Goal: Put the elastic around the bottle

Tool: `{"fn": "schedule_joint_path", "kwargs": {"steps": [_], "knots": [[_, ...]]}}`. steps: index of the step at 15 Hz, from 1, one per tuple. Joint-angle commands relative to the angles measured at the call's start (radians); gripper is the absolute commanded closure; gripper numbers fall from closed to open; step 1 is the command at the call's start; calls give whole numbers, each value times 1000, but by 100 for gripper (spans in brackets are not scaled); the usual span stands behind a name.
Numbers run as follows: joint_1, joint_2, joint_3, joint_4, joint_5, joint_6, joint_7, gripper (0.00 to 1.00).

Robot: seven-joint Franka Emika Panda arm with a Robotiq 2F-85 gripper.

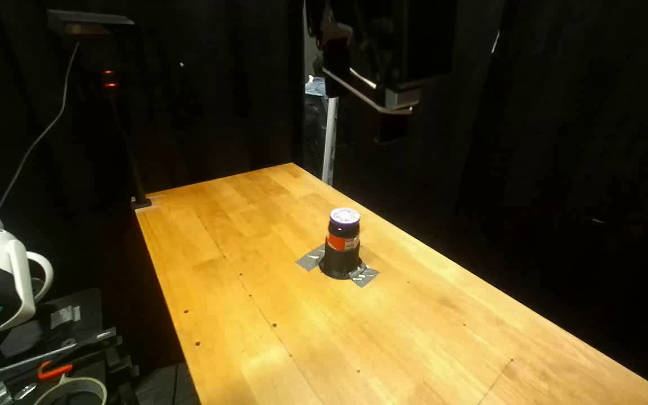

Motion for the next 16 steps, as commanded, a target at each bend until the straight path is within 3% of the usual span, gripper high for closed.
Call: {"fn": "schedule_joint_path", "kwargs": {"steps": [1,5,9,13,16], "knots": [[-22,3,18,7,9,-2,-7,0],[-21,-2,17,15,9,-3,-7,0],[9,92,20,57,35,54,-73,0],[65,317,54,198,132,104,-177,0],[69,494,112,329,181,99,-221,0]]}}
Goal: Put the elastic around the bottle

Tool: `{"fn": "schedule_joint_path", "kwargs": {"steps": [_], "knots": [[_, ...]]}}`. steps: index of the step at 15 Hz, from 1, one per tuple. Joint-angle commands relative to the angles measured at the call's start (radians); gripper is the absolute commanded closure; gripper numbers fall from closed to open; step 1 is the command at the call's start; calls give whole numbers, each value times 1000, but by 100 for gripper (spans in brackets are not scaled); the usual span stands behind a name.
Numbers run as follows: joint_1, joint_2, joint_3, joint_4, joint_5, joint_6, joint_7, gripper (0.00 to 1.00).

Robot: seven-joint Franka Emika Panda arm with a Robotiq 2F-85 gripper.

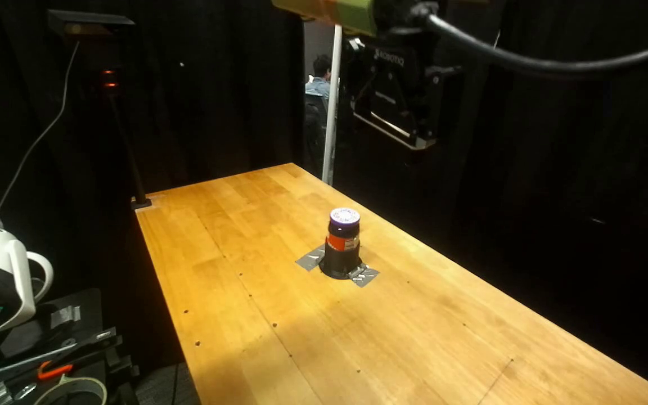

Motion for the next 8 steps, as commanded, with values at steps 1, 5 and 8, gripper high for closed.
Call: {"fn": "schedule_joint_path", "kwargs": {"steps": [1,5,8], "knots": [[-6,244,64,224,53,-23,-55,0],[-14,485,146,430,17,-47,3,0],[5,635,178,576,-32,-71,73,0]]}}
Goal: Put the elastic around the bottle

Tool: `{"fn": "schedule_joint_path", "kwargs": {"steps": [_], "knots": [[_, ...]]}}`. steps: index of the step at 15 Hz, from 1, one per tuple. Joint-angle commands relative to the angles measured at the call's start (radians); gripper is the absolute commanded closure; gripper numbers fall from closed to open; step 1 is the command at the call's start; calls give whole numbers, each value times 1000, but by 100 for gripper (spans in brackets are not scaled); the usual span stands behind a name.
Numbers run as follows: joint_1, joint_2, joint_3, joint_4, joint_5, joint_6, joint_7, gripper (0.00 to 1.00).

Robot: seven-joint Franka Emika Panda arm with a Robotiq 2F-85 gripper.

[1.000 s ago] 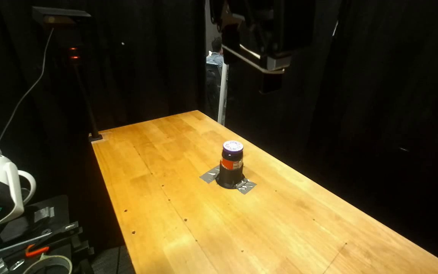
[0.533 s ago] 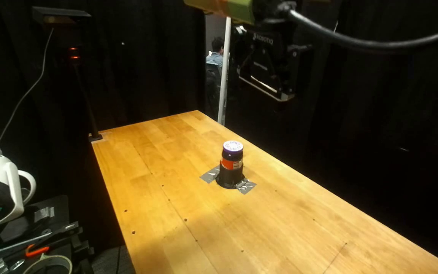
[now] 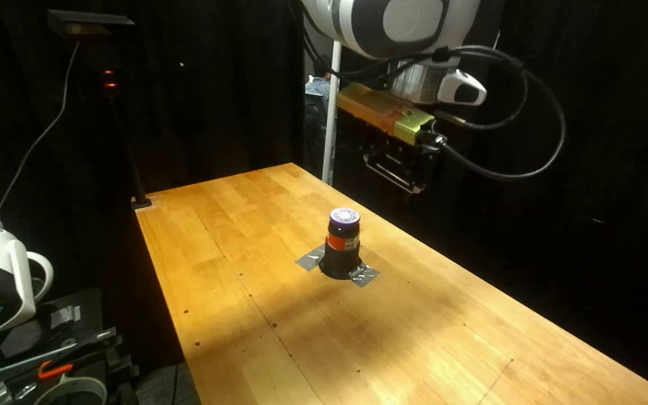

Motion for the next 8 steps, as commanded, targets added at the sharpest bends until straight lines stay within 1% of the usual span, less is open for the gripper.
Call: {"fn": "schedule_joint_path", "kwargs": {"steps": [1,3,5,8], "knots": [[10,194,39,247,-69,-92,92,0],[42,275,35,346,-125,-155,183,0],[71,344,30,444,-158,-258,279,0],[97,427,45,574,-169,-376,323,0]]}}
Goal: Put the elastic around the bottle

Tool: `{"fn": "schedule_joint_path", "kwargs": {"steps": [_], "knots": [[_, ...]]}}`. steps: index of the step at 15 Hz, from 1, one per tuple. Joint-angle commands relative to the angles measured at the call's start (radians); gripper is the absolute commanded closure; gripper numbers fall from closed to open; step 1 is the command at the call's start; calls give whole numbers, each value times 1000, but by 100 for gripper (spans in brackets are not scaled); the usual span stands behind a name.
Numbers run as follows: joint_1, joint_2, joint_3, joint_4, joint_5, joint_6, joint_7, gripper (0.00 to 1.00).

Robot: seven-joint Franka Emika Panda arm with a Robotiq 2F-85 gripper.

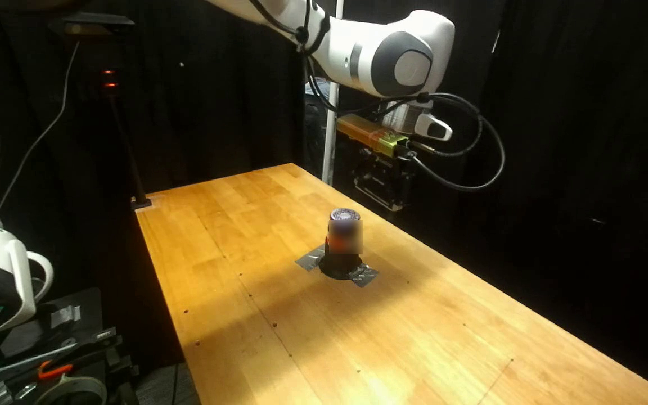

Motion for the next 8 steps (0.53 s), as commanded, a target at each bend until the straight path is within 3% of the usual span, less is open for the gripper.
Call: {"fn": "schedule_joint_path", "kwargs": {"steps": [1,8], "knots": [[29,124,13,219,-24,-154,67,0],[83,222,-2,323,-65,-131,116,0]]}}
